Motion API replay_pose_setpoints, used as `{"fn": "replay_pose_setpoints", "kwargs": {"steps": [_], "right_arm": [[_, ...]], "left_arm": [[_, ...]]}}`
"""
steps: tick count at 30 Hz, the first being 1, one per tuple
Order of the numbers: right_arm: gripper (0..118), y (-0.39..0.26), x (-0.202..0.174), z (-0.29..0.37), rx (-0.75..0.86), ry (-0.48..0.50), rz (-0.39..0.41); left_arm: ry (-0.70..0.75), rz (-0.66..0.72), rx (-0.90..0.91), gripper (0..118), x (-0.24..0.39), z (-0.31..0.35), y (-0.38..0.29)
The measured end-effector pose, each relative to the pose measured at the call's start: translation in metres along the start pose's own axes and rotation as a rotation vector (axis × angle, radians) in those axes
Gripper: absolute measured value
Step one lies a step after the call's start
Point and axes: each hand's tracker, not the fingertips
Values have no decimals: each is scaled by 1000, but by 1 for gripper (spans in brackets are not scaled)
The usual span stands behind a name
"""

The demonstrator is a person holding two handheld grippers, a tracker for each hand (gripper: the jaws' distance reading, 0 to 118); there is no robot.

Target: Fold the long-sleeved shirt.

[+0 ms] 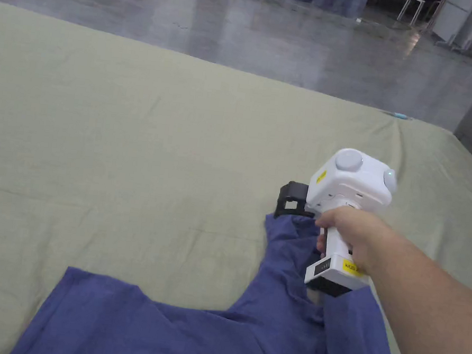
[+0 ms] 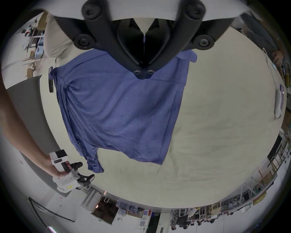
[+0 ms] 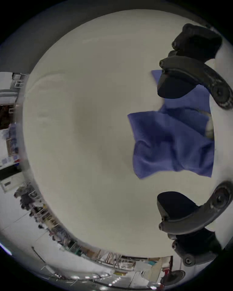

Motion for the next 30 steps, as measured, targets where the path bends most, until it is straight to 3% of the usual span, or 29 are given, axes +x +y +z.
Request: {"fn": "replay_pose_setpoints", "kwargs": {"steps": [2,4,5,7,9,11,14,16,18,21,25,27,29,30], "right_arm": [[30,-5,-2,-9,-12,5,14],[11,-12,-5,-14,-47,-93,96],[8,-15,-4,-6,-9,-150,167],[7,-14,3,14,-10,-71,142],[7,-22,4,58,153,-30,133],[7,-39,7,105,179,35,246],[7,-94,6,167,276,-76,422],[7,-144,13,193,304,-80,452],[7,-195,25,198,272,-64,434],[7,-267,47,183,166,0,319],[7,-335,70,132,27,-40,204],[7,-354,77,104,-53,5,135],[7,-360,81,99,85,-4,115],[8,-357,78,102,52,-4,125]], "left_arm": [[6,-4,-13,0,-4,-1,-3],[8,1,-21,0,-7,-1,-7],[8,6,-22,0,-9,0,-8],[3,16,-21,0,-12,3,-12],[-8,26,-17,0,-12,6,-16],[-15,23,-14,0,-8,10,-19],[-29,8,3,0,-3,20,-24],[-52,9,14,0,-1,25,-26],[-70,12,19,0,-1,27,-28],[-66,4,19,0,1,29,-33],[-72,2,20,0,1,33,-38],[-79,7,14,0,2,33,-41],[-78,10,7,0,2,32,-42],[-76,13,3,0,2,32,-43]]}}
